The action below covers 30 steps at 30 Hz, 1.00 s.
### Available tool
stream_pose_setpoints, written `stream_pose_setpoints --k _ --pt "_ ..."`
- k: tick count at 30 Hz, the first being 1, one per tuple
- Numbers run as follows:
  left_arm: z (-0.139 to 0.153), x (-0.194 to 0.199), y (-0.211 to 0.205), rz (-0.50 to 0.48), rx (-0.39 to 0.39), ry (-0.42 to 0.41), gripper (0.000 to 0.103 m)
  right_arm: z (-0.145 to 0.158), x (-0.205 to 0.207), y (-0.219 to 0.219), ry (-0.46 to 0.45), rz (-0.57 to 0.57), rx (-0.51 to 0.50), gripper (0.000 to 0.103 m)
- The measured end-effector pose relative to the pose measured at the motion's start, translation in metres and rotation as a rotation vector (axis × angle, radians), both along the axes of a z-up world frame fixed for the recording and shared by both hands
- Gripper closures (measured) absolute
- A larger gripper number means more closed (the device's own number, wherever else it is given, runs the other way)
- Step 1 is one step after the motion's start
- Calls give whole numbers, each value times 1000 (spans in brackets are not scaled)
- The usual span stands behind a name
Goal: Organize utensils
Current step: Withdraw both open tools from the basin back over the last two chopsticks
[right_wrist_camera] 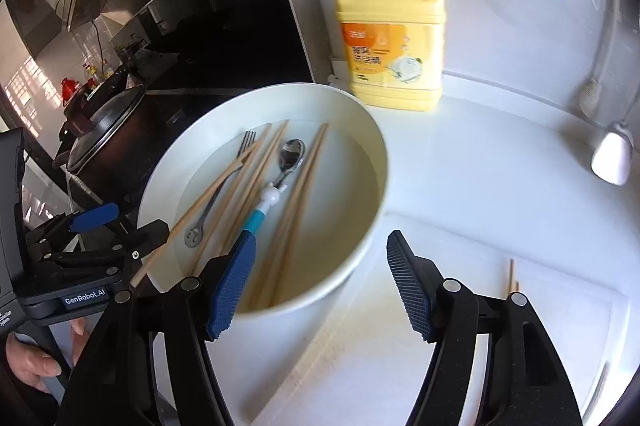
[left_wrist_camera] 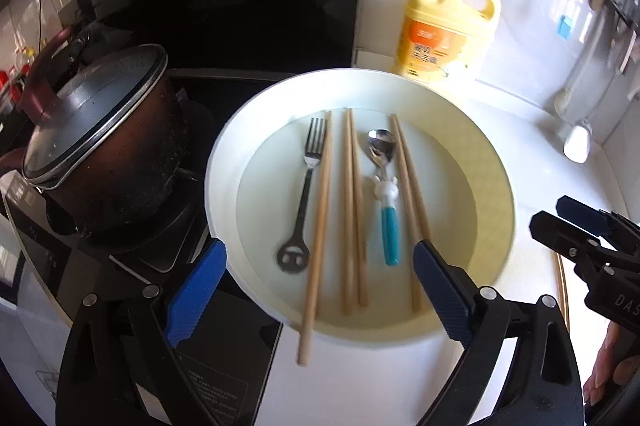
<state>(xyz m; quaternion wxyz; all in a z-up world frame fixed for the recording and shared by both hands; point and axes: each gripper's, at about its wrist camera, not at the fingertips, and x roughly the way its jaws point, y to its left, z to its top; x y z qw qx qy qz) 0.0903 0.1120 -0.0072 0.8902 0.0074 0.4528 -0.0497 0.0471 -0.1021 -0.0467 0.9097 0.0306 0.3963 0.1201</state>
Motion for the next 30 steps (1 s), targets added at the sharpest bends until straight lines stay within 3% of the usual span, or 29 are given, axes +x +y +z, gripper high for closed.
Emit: stream_pose_setpoints --k 9,15,19,30 --pt "7 -45 -58 -106 -1 -58 7 -26 -79 -80 20 -170 -30 36" --pt "5 -61 -95 -157 -56 -66 7 -54 -113 -131 52 -301 -34 35" --pt "-4 -72 -120 -178 -64 -57 7 -70 -120 -151 85 -331 -1 32" --pt "-34 -93 -153 -170 -33 -30 7 -93 -119 -154 67 -336 -108 32"
